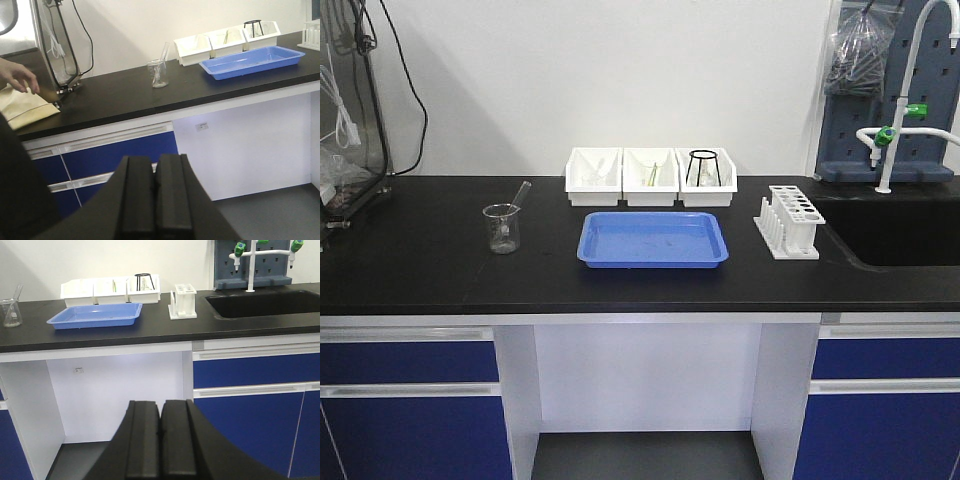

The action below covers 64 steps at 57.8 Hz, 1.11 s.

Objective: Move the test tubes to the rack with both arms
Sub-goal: 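Move the left gripper toward the glass beaker holding the test tube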

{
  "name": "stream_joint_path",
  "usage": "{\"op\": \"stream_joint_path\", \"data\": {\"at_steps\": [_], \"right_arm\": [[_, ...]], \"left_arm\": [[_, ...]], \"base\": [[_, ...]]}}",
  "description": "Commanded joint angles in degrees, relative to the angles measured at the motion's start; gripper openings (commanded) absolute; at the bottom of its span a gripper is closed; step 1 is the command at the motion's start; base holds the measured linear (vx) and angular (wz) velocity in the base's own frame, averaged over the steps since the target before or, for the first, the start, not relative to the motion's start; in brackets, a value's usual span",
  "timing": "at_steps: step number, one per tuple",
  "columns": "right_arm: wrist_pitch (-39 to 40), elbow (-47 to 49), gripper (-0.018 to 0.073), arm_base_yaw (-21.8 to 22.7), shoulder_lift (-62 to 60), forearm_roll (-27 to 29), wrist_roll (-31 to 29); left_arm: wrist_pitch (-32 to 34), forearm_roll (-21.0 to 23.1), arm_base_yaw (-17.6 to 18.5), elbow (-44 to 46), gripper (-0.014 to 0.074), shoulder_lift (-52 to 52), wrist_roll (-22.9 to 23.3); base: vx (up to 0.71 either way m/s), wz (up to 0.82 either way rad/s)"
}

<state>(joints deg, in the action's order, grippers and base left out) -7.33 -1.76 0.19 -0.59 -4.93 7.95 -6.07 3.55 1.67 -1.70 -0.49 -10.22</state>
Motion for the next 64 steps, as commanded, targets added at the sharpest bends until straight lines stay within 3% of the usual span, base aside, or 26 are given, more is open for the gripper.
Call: {"op": "stream_joint_path", "data": {"at_steps": [1,64], "right_arm": [[4.85,-0.62,-0.0007,0.01,-0.44,-0.76,-0.24],[4.85,-0.62,-0.0007,0.01,-0.44,-0.76,-0.24]], "left_arm": [[5.02,0.60,-0.13,-1.60,-0.0001,-1.12,0.38],[5.02,0.60,-0.13,-1.60,-0.0001,-1.12,0.38]], "base": [[0.00,0.00],[0.04,0.01]]}}
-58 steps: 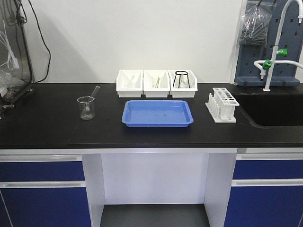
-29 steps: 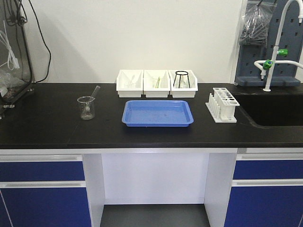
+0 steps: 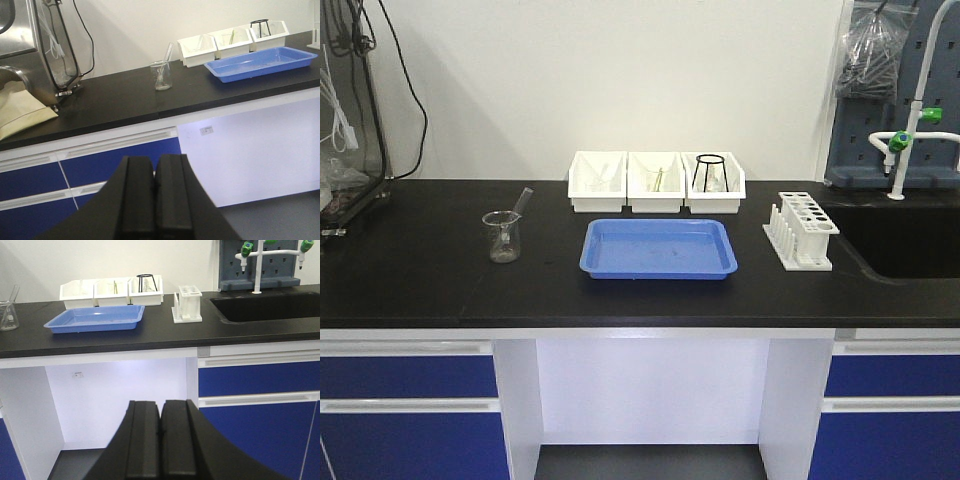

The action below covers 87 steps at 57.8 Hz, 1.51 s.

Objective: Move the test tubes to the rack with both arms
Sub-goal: 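Move the left gripper toward the glass beaker holding the test tube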

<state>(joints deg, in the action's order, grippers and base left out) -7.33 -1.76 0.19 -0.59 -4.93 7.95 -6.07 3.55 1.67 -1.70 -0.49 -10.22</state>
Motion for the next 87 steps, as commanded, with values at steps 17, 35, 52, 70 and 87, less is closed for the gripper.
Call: {"op": "stream_joint_path", "data": {"at_steps": [17,35,52,70,87], "right_arm": [[4.85,-0.62,-0.0007,0.01,-0.44,-0.76,-0.24],[4.85,-0.62,-0.0007,0.01,-0.44,-0.76,-0.24],[4.85,-0.62,-0.0007,0.01,-0.44,-0.76,-0.24],[4.85,-0.62,-0.0007,0.01,-0.44,-0.76,-0.24],[4.85,-0.62,-0.0007,0.01,-0.44,-0.76,-0.24]], "left_arm": [[5.02,0.60,-0.13,-1.60,-0.0001,-1.12,0.38],[5.02,0.60,-0.13,-1.60,-0.0001,-1.12,0.38],[5.02,0.60,-0.13,-1.60,-0.0001,-1.12,0.38],[5.02,0.60,-0.13,-1.60,-0.0001,-1.12,0.38],[5.02,0.60,-0.13,-1.60,-0.0001,-1.12,0.38]], "base": [[0.30,-0.01],[0.35,-0.02],[0.39,-0.06],[0.40,0.00],[0.40,0.03]]}}
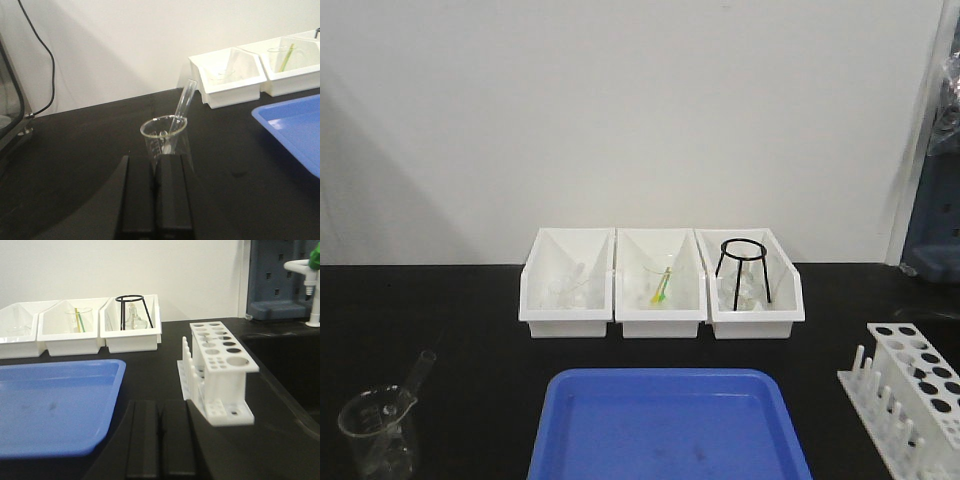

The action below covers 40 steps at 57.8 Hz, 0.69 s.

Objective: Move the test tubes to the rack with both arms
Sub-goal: 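Move the left gripper toward the glass beaker holding the test tube, then open the left gripper and lower it around the test tube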

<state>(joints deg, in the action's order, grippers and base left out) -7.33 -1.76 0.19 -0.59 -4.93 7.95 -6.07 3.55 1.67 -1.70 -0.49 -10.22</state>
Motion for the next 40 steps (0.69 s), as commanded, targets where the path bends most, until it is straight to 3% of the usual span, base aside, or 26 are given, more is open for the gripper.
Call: {"op": "stream_joint_path", "data": {"at_steps": [1,19,40], "right_arm": [[4.85,-0.62,-0.0007,0.01,-0.44,-0.76,-0.24],[4.85,-0.62,-0.0007,0.01,-0.44,-0.76,-0.24],[4.85,-0.62,-0.0007,0.01,-0.44,-0.76,-0.24]], "left_arm": [[5.02,0.60,-0.13,-1.60,-0.0001,-1.12,0.38],[5.02,0.60,-0.13,-1.60,-0.0001,-1.12,0.38],[5.02,0.60,-0.13,-1.60,-0.0001,-1.12,0.38]], "base": [[0.37,0.04],[0.30,0.07],[0.11,0.01]]}}
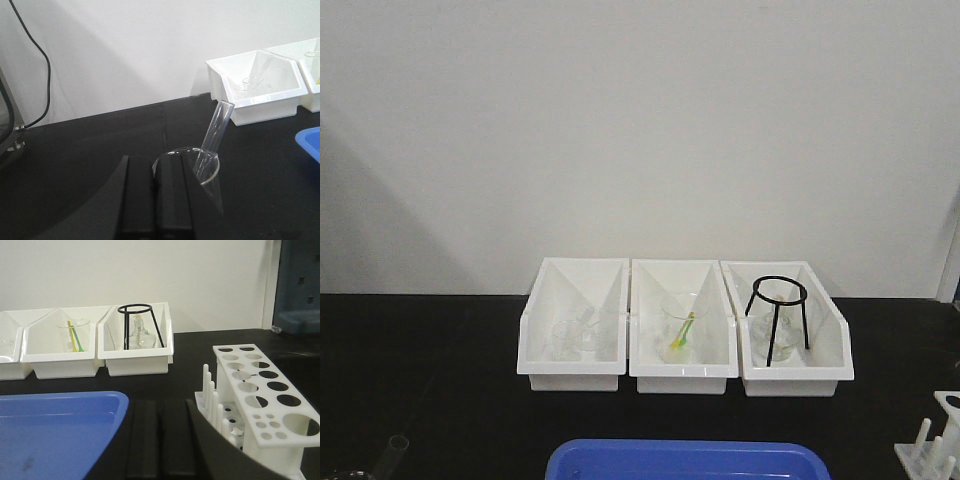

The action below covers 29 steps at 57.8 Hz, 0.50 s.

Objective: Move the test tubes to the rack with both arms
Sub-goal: 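Open the left gripper and lower it around the test tube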

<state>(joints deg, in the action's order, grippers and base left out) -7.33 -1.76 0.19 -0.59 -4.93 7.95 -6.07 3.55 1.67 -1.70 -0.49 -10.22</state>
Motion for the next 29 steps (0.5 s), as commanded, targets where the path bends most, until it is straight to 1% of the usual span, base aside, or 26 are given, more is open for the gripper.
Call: {"op": "stream_joint_path", "data": {"at_steps": [1,22,27,29], "right_arm": [[4.85,-0.62,-0.0007,0.01,-0.44,-0.76,-0.24],[4.85,-0.62,-0.0007,0.01,-0.44,-0.76,-0.24],[4.85,-0.62,-0.0007,0.01,-0.44,-0.76,-0.24],[4.90,-0.62,-0.0007,0.01,-0.44,-0.76,-0.25]], "left_arm": [[5.02,0.60,-0.13,-1.60,-0.0001,-1.12,0.38],[5.02,0.54,-0.13,-1.60,-0.0001,-1.12,0.38],[5.70,0.55,-0.13,-1.60,-0.0001,-1.12,0.30],[6.98,0.55,-0.13,-1.60,-0.0001,-1.12,0.30]], "base": [[0.04,0.01],[0.01,0.00],[0.00,0.00],[0.00,0.00]]}}
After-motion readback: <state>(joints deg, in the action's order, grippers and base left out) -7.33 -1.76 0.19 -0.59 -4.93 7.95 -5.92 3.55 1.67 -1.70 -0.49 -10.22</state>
